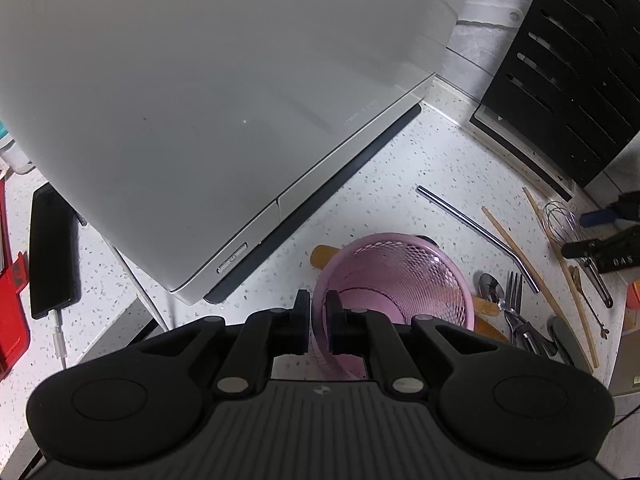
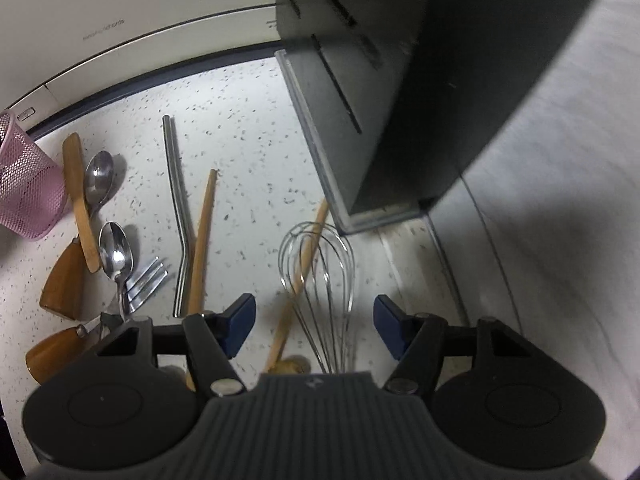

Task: Organize utensils
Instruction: 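Close the right gripper on the wire whisk handle, then lift the whisk with the right gripper and carry it over the pink cup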

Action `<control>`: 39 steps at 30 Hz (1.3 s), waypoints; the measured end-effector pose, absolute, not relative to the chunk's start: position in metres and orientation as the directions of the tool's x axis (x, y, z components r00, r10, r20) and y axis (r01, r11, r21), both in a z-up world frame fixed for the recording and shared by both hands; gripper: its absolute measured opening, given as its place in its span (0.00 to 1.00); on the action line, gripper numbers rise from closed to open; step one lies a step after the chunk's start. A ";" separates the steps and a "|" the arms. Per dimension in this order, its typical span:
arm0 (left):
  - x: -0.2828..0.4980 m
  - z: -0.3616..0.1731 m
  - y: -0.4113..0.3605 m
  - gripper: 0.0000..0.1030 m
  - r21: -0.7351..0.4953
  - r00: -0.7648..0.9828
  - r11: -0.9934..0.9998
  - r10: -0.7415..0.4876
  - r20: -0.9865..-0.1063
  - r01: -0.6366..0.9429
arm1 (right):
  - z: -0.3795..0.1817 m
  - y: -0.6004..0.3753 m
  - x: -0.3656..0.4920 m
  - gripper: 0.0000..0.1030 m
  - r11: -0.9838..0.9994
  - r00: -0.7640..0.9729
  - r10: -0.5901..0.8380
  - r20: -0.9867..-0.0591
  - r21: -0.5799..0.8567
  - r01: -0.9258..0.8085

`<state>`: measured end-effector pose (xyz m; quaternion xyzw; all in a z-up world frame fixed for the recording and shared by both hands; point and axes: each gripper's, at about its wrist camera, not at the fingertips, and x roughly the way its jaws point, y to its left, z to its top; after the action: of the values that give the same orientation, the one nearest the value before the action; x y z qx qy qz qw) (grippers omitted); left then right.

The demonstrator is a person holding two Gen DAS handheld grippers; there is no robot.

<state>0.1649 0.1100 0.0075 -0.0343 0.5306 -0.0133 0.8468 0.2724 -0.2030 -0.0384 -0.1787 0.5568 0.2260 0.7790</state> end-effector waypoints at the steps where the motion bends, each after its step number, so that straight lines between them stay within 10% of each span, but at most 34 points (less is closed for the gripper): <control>1: 0.165 0.008 0.110 0.08 -0.074 0.436 0.997 -0.061 -0.898 -0.012 | -0.040 -0.201 0.275 0.62 0.830 0.270 0.151 -0.951 -0.026 -0.556; 14: 0.164 0.007 0.112 0.08 -0.098 0.435 0.995 -0.090 -0.896 0.003 | -0.054 -0.188 0.283 0.39 0.825 0.224 0.144 -0.964 -0.008 -0.565; 39: 0.163 0.007 0.111 0.09 -0.095 0.434 0.995 -0.086 -0.897 0.002 | -0.004 -0.209 0.247 0.35 0.825 0.308 0.197 -0.931 -0.013 -0.565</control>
<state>0.1627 0.1110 0.0070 -0.0396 0.5314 -0.0262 0.8458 0.2466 -0.2095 -0.0037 -0.1719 0.5365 0.2411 0.7902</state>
